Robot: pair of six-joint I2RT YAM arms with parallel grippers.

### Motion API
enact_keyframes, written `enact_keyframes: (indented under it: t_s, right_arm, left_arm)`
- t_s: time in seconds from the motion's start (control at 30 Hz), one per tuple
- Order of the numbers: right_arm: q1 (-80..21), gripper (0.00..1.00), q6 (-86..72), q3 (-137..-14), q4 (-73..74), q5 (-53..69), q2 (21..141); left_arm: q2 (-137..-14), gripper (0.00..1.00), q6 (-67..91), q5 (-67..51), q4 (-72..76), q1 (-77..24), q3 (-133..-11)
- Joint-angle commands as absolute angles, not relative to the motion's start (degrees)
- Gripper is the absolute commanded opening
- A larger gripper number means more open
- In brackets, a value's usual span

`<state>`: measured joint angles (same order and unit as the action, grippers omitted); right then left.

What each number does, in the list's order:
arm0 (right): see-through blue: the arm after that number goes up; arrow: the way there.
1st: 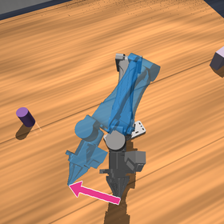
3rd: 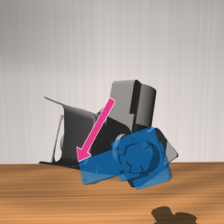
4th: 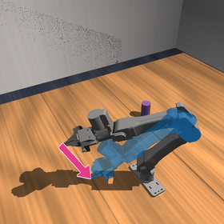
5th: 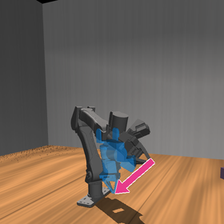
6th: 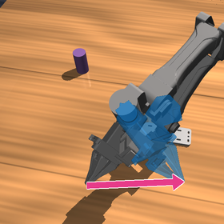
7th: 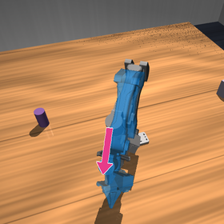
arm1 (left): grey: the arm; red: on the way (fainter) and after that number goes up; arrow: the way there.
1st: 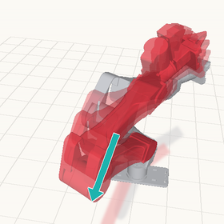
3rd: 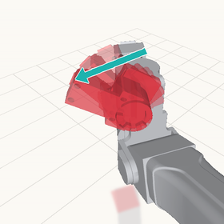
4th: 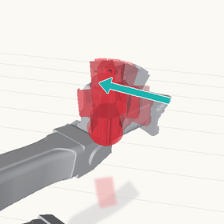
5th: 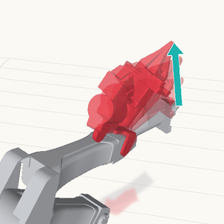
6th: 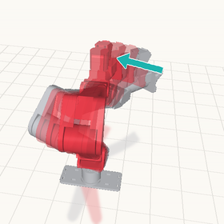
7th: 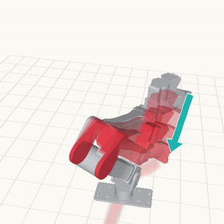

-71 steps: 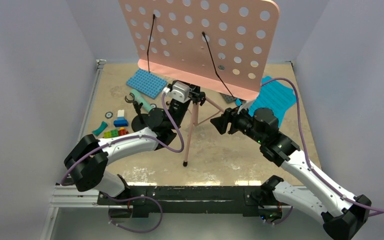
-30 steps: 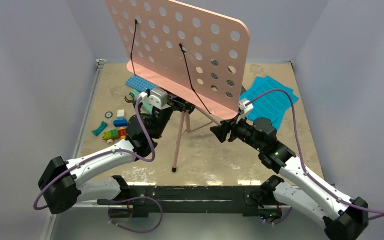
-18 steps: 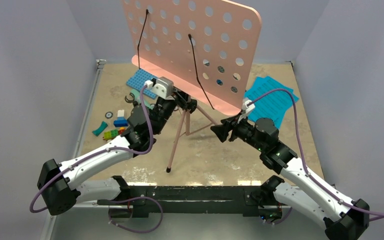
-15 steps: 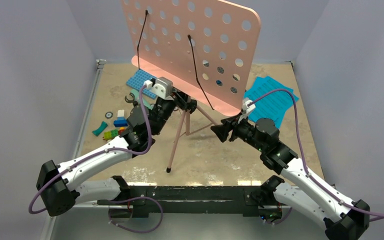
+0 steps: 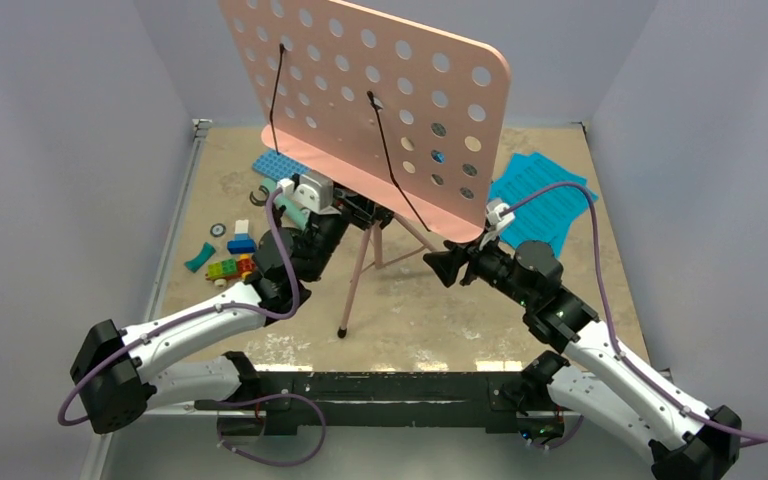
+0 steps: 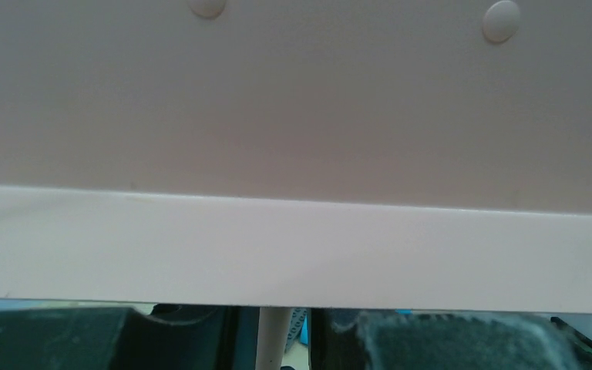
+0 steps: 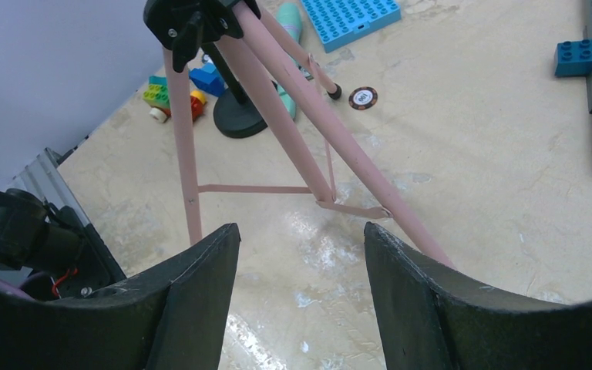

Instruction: Pack up the instrument practice props

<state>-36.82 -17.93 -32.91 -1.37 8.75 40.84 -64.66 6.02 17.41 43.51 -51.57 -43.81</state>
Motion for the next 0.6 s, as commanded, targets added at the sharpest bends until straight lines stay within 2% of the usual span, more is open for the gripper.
enact_keyframes:
  t_s: [0.0, 0.13, 0.37, 0.57]
  right_arm:
    - [-37.0, 0.65, -17.7, -32.0, -3.5, 9.1, 40.2]
    - [-37.0, 0.69, -17.8, -31.4, -4.3, 8.8, 40.6]
    - [-37.2, 0.87, -17.8, -28.5, -13.3, 9.0, 41.9]
    - [-39.1, 0.93, -16.2, -28.4, -17.7, 7.7, 44.0]
  left_arm:
    - [-67.4, 0.0, 10.9, 18.4, 25.7, -53.6, -36.0]
    - [-66.3, 0.0, 12.4, 19.7, 25.1, -54.6, -33.4]
    - [-65.1, 0.0, 15.2, 23.2, 24.2, -56.3, -29.2]
    - [-62.9, 0.0, 16.8, 25.8, 24.4, -57.5, -26.3]
